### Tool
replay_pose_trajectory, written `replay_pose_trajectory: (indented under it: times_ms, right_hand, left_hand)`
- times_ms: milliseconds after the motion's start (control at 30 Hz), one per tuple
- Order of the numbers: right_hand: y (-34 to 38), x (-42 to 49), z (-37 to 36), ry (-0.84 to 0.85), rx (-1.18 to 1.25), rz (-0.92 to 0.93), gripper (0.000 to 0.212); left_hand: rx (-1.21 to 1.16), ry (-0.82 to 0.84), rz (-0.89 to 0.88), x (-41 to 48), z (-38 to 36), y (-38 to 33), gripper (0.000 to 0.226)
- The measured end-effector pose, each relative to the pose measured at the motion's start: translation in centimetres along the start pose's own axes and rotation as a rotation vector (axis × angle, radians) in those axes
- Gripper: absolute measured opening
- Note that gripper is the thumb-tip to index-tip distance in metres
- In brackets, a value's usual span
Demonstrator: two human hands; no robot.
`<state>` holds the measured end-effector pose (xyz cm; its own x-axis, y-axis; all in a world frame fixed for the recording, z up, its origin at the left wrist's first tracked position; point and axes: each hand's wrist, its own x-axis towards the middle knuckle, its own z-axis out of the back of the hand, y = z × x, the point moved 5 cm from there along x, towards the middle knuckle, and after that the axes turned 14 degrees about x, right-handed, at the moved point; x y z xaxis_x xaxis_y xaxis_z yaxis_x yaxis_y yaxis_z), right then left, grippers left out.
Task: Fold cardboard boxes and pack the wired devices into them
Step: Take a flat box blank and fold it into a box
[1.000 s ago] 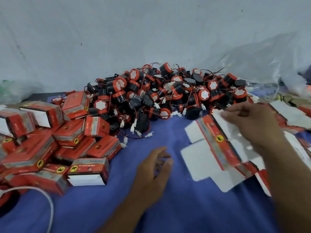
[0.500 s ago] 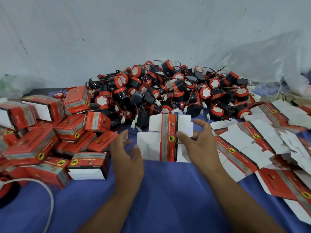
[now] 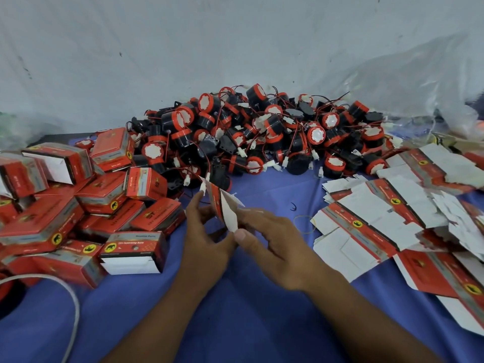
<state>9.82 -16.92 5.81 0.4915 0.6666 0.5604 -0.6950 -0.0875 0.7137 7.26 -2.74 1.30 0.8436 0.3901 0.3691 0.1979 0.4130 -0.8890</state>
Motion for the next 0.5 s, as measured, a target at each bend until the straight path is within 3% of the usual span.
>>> replay_pose_trajectory:
  times_ms: [200,300,500]
  right_hand:
    - [-0.9,-0.2,-0.4,-0.073,-0.037,-0.074,0.057]
    - [-1.1,-0.4,0.0,-0.171,-0.054,-0.021,0.058]
    - [-0.6,-0.1,1.2,-0.428,-0.142,0.170,0.082]
  left_hand:
    - [-0.075,-0.085,-0.039,-0.6,0.7,-0.9,0.092]
    - [-0.130,-0.062,-0.050,-0.9,0.6,-1.5,0.097]
    - [-0.193,0.045,-0.006,-1.2,0.0,-1.5,0.100]
